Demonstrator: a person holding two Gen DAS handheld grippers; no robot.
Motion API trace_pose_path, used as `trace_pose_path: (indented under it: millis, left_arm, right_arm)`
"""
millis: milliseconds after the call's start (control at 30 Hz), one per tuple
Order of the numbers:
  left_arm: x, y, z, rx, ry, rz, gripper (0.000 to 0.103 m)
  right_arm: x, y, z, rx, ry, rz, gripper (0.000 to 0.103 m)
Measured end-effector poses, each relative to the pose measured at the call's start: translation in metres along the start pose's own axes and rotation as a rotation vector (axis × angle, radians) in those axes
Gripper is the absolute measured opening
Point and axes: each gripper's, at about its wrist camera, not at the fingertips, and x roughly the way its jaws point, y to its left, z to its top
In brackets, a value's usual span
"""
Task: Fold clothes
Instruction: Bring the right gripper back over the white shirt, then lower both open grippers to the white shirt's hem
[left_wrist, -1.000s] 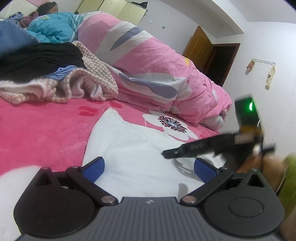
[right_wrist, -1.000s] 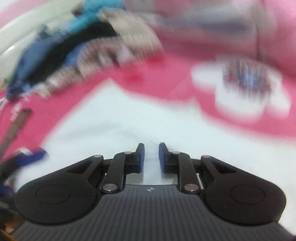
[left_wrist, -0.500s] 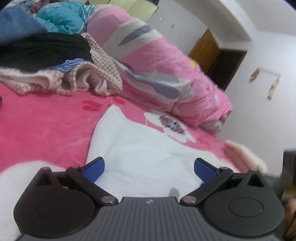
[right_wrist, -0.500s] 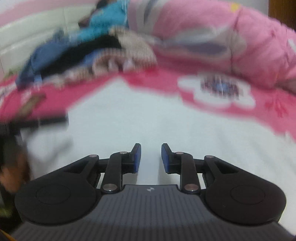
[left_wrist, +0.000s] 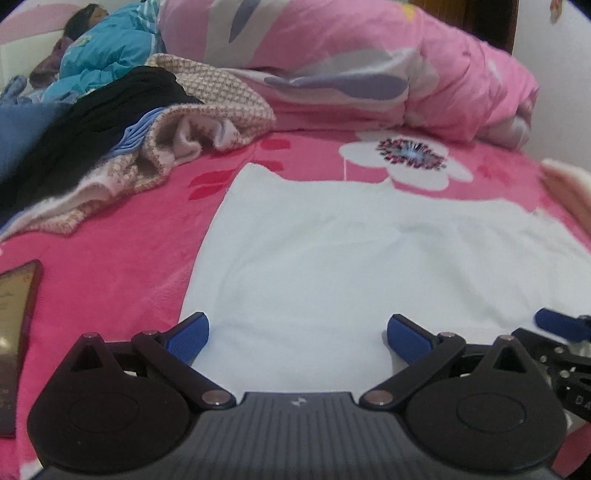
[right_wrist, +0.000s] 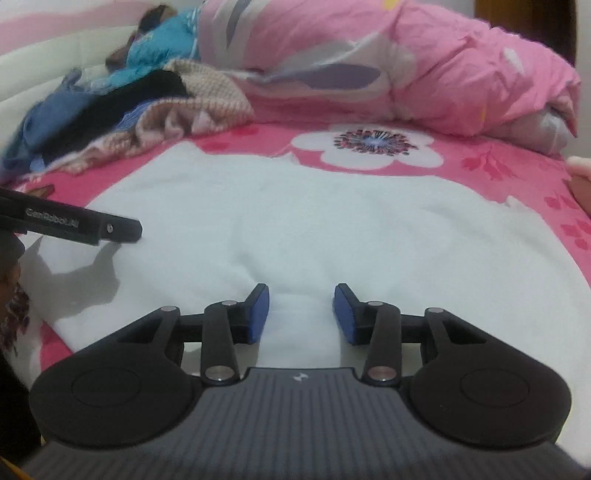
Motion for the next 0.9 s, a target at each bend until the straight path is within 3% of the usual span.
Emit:
trace_pose_path:
  millis: [233, 467, 767, 900]
  left_arm:
    - [0.003, -0.016, 0.000, 0.035, 0.014, 0.083, 0.103]
    - [0.004, -0.023, 0.000, 0.051, 0.017, 0.121, 0.103]
    - [0.004, -0.028, 0.000, 0.061, 0.016, 0.146, 0.103]
    - [0.003, -0.031, -0.001, 0.070, 0.009, 0.161, 0.103]
  right_arm:
    - [-0.003, -0.001, -0.008, -0.003, -0.025, -0.030, 0.047]
    - [-0.006, 0.004, -0.008, 0.001, -0.027, -0.074, 0.061]
    - [-0.008, 0.000, -0.010, 0.043, -0.009, -0.038, 0.101]
    - [-0.009, 0.002, -0.012, 0.060, -0.017, -0.039, 0.102]
